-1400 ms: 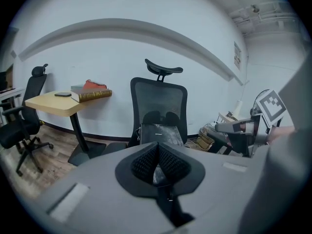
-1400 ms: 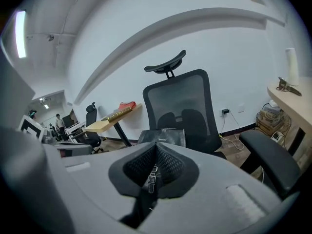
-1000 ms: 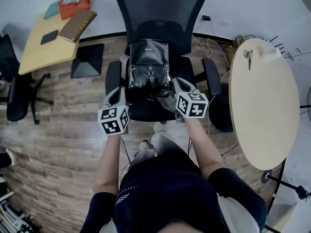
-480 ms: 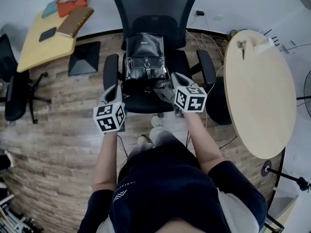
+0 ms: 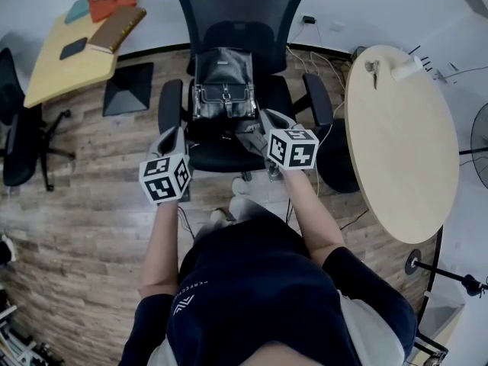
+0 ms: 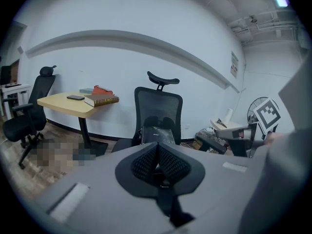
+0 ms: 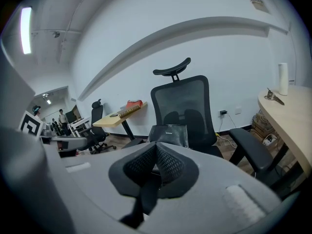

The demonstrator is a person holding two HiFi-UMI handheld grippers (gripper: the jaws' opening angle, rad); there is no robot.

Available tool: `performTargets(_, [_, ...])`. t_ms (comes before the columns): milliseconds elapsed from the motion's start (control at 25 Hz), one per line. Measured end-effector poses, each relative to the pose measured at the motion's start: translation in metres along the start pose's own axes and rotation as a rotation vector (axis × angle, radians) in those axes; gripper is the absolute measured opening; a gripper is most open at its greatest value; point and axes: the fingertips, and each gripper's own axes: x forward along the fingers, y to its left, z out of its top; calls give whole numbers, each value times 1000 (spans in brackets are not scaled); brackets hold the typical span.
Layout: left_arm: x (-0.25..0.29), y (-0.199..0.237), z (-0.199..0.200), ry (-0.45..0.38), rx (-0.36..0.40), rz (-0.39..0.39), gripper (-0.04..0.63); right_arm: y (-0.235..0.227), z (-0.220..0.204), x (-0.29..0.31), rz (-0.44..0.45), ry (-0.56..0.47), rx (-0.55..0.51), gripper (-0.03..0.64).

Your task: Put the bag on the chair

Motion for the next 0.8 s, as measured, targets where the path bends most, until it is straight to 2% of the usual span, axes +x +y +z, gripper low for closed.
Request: performTargets(800, [-3, 7, -5, -1, -54, 24, 16, 5, 1, 5, 16, 21, -19, 2])
